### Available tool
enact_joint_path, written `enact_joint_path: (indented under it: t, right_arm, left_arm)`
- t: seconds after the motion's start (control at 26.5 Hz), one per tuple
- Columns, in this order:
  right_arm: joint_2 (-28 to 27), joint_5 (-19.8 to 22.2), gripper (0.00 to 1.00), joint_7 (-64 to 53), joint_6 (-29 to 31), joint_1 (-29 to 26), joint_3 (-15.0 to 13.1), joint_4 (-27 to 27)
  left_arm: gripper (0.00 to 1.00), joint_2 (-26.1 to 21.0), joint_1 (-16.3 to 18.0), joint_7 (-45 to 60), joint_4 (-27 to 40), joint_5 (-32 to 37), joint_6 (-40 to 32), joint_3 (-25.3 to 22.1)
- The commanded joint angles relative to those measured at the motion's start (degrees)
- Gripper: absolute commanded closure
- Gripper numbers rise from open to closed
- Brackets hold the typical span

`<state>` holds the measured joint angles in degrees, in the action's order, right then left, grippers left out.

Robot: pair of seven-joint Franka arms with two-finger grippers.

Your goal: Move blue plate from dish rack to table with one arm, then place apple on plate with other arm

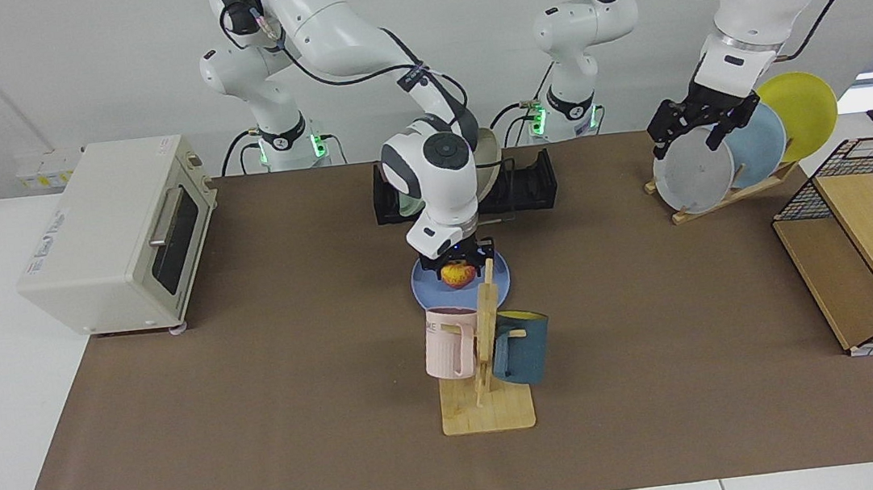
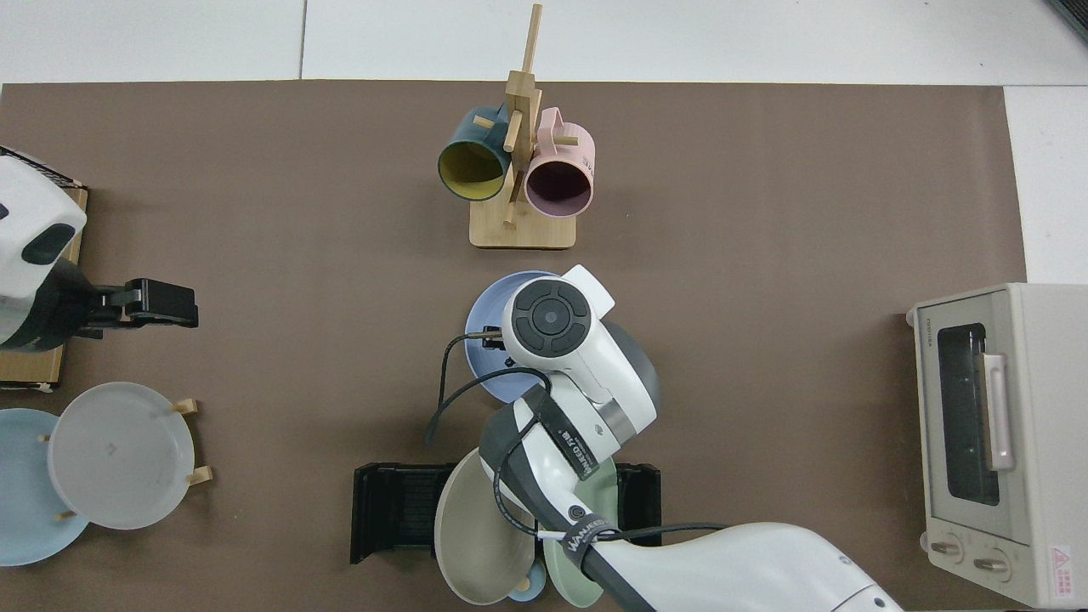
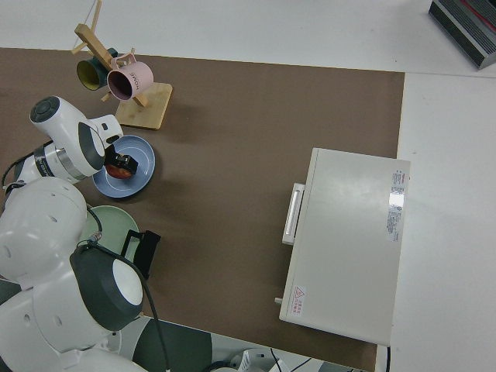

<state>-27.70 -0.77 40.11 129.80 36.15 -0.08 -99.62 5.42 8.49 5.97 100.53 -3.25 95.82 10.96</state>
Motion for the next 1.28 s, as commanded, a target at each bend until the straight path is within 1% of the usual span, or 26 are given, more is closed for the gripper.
enact_joint_path:
  t: [0.0, 0.15, 0.3, 0.45, 0.75, 0.83, 0.94, 1.06, 1.24]
  right_arm:
    - [-0.4, 0.1, 0.00, 0.8, -0.4, 0.1, 0.1, 1.4]
    - [0.7, 0.0, 0.00, 0.8, -3.3, -0.7, 0.0, 1.6]
    - [2.9, 0.3, 0.00, -0.5, -4.6, -0.7, -0.5, 2.3]
    - [6.0, 0.2, 0.00, -1.7, -6.5, -1.5, -0.8, 2.3]
    - [13.3, 0.0, 0.00, -8.4, -13.4, -6.0, -0.8, 2.3]
    - [15.0, 0.1, 0.00, -11.4, -14.9, -7.6, -0.8, 2.3]
    - [16.9, 0.8, 0.00, -16.5, -15.3, -10.1, -0.9, 2.1]
    - [17.9, 0.9, 0.00, -23.0, -16.6, -13.7, -0.9, 2.1]
    - [19.0, 0.7, 0.00, -31.8, -16.9, -20.6, -0.7, 1.9]
  left_arm:
    - [0.00, 1.1, -0.4, -0.3, 1.1, 1.1, -0.5, -0.1]
    - [0.00, 1.1, -0.4, -0.3, 1.1, 1.1, -0.5, -0.1]
    - [0.00, 1.1, -0.4, -0.3, 1.1, 1.1, -0.5, -0.1]
    - [0.00, 1.1, -0.4, -0.3, 1.1, 1.1, -0.4, -0.1]
    - [0.00, 0.9, -0.4, -0.3, 1.1, 1.1, -0.4, -0.1]
    - [0.00, 0.9, -0.4, -0.3, 1.1, 1.1, -0.4, -0.1]
    - [0.00, 0.9, -0.4, -0.2, 1.1, 1.1, -0.4, -0.1]
    - [0.00, 0.9, -0.4, -0.2, 1.2, 1.1, -0.3, -0.1]
    - [0.00, 0.8, -0.4, -0.2, 1.2, 1.1, -0.3, -0.1]
